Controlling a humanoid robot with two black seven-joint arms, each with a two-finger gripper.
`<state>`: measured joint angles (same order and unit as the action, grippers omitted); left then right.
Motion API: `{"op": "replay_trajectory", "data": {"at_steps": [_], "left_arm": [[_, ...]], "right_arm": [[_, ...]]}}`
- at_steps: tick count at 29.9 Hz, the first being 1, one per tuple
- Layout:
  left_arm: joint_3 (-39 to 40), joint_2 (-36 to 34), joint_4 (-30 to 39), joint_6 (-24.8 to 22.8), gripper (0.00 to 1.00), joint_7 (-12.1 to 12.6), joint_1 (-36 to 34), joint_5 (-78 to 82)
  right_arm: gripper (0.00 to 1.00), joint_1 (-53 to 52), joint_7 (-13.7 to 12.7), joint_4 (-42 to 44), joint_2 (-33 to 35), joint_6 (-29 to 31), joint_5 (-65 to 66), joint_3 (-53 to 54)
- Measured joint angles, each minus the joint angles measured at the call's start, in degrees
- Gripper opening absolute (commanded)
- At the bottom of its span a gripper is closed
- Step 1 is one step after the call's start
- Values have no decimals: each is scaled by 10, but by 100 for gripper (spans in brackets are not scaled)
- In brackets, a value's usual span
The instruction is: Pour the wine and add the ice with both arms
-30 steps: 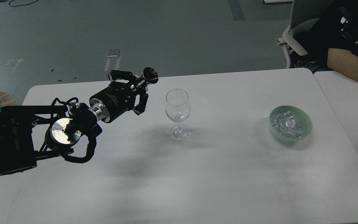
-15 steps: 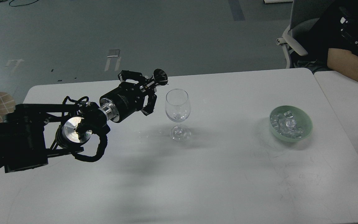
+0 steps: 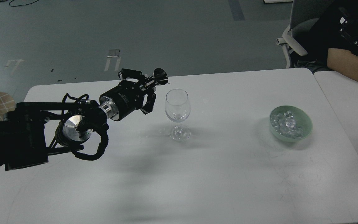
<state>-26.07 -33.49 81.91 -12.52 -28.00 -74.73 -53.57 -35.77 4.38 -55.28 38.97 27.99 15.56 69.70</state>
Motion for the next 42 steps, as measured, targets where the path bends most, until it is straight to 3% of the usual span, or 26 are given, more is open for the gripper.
{"op": "replay_trajectory", "data": {"at_steps": [19,42], "left_arm": [[-1,0,1,11,16,0,-3,33],[0,7,1,65,16,0,-9,109]], "right_arm": [[100,0,0,0,0,0,0,3],[100,0,0,0,0,0,0,4]]}}
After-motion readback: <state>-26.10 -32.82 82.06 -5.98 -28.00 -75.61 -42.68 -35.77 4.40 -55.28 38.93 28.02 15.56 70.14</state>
